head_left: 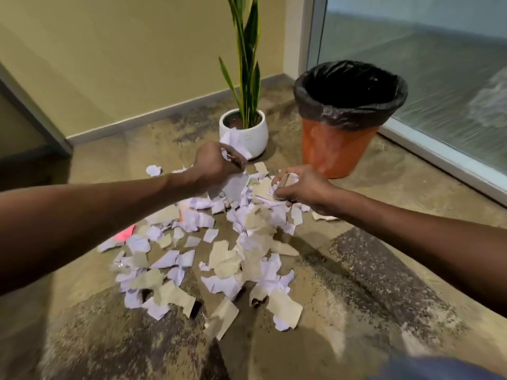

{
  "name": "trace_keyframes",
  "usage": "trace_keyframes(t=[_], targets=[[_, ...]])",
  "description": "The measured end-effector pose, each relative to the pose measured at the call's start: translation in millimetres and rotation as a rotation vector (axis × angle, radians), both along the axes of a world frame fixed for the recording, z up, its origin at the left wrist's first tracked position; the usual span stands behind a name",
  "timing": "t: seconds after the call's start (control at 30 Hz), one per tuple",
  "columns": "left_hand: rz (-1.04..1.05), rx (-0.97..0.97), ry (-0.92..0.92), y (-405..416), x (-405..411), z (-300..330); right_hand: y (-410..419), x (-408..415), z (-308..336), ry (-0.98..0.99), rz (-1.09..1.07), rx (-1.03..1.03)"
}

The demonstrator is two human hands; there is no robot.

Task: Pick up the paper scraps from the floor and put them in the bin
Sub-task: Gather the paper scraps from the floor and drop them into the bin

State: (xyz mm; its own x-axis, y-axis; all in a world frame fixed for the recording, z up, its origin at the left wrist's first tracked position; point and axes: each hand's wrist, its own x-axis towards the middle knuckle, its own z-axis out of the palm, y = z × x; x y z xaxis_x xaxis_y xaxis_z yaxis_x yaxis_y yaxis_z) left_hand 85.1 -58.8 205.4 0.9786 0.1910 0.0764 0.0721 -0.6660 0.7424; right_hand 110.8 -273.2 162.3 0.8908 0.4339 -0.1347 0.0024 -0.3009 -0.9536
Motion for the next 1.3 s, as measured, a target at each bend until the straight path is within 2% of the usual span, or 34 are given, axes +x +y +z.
trace_keyframes(t=[0.17, 0.4, 0.53, 0.7, 0.77, 0.87, 0.93, 1.0, 1.07, 1.2, 1.3], targets=[[0.022, -0.282, -0.02, -17, 42, 20, -2, 20, 31, 0.081, -0.202, 0.163], [-0.06, -0.603, -0.017, -73, 130, 63, -35, 75, 82, 0.022, -0.56, 0.266], [-0.102, -0.748, 0.085, -116, 182, 78, -59, 124, 95, 0.04, -0.691, 0.375], [-0.119, -0.658, 0.214, -164, 235, 83, -82, 192, 101, 0.061, -0.779, 0.378], [-0.137, -0.607, 0.25, -174, 241, 81, -88, 217, 96, 0.094, -0.785, 0.325], [-0.212, -0.598, 0.25, -176, 250, 73, -95, 238, 91, 0.243, -0.646, 0.299], [-0.251, -0.651, 0.338, -178, 259, 71, -103, 248, 88, 0.35, -0.56, 0.398], [-0.226, -0.755, 0.46, -179, 266, 70, -107, 253, 87, 0.361, -0.527, 0.425], [-0.208, -0.808, 0.443, -178, 274, 69, -104, 252, 85, 0.274, -0.561, 0.377], [-0.063, -0.927, 0.081, -160, 263, 59, -91, 228, 78, -0.066, -0.812, 0.429], [-0.028, -0.96, -0.017, -138, 231, 39, -72, 186, 56, -0.219, -0.83, 0.375]])
